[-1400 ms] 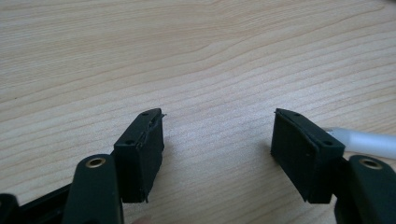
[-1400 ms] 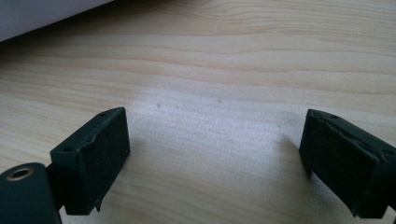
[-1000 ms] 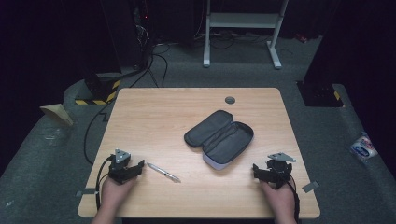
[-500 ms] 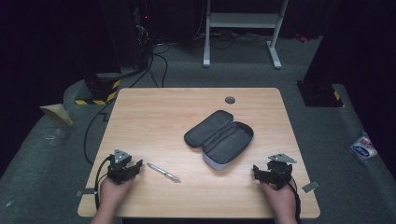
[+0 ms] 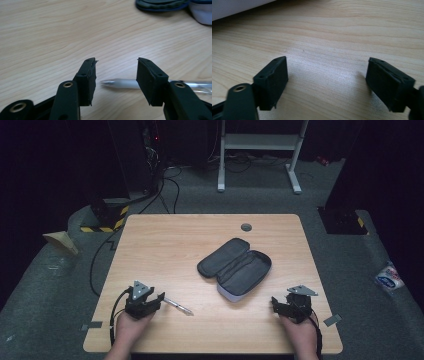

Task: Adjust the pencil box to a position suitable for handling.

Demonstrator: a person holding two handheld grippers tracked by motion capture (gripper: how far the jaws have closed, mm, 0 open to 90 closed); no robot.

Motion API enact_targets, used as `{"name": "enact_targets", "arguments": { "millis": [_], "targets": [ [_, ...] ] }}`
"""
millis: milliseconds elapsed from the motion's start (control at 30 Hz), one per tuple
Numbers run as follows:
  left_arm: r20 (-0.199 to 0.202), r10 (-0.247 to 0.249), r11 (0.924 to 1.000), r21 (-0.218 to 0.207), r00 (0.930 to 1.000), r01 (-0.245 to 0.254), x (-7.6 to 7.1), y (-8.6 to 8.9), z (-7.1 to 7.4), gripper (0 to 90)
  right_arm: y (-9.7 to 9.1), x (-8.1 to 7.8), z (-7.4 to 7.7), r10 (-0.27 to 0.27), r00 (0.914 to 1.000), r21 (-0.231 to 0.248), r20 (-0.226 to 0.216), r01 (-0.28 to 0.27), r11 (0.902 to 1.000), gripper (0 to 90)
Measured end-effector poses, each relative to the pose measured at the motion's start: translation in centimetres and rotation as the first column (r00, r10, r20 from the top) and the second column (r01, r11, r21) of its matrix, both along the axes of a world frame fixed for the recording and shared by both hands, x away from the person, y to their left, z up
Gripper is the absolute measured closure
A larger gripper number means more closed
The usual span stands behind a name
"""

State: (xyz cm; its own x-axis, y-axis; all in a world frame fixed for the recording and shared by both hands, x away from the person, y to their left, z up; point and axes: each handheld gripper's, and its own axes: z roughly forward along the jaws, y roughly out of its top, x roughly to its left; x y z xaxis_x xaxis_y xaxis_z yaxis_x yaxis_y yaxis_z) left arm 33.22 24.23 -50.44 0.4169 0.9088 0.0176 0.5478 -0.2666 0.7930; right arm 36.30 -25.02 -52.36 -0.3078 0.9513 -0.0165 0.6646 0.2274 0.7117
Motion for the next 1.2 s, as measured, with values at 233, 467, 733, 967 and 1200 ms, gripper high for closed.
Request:
{"name": "enact_targets", "arguments": {
  "millis": [233, 467, 733, 967, 1200],
  "targets": [
    [0.010, -0.082, 0.9961, 0.031, 0.9965, 0.082, -0.4, -2.9, 0.1, 51.2, 2.5, -1.3, 2.5, 0.103, 0.9893, 0.088, 0.104, -0.112, 0.9898, 36.5],
    [-0.006, -0.150, 0.9887, -0.007, 0.9887, 0.150, -1.0, -5.2, 0.1, 55.0, 8.2, -2.4, 5.1, 0.267, 0.9456, 0.127, 0.185, -0.293, 0.9477, 43.2],
    [-0.039, -0.217, 0.9742, 0.056, 0.9755, 0.218, -1.1, -7.7, -0.6, 60.3, 11.5, -1.3, 4.4, 0.315, 0.9346, 0.112, 0.166, -0.335, 0.9356, 47.3],
    [-0.078, -0.225, 0.9706, 0.069, 0.9712, 0.231, -1.5, -7.6, -0.9, 63.0, 13.1, -1.1, 4.0, 0.360, 0.9194, 0.117, 0.158, -0.380, 0.9177, 50.4],
    [-0.096, -0.181, 0.9769, 0.097, 0.9787, 0.190, -1.7, -6.3, -1.3, 62.8, 13.8, -1.1, 3.4, 0.375, 0.9162, 0.086, 0.142, -0.389, 0.9173, 57.3]
  ]
}}
